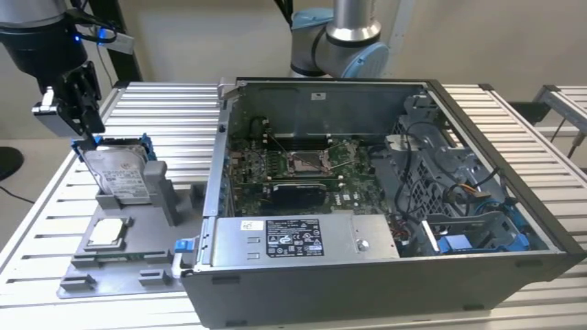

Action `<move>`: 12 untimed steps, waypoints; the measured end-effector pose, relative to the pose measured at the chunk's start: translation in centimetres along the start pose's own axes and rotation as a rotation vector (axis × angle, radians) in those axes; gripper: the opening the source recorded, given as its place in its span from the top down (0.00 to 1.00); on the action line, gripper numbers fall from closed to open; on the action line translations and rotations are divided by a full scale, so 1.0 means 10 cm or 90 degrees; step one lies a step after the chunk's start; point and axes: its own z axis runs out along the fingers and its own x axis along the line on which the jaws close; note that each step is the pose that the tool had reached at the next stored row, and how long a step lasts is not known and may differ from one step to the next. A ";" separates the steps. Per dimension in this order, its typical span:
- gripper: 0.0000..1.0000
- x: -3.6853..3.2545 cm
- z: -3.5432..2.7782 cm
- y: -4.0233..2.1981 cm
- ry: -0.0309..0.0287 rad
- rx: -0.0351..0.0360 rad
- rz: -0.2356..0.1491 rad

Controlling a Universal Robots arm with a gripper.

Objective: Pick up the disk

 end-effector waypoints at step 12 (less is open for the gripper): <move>1.00 -0.001 0.077 0.000 -0.0044 0.0002 0.000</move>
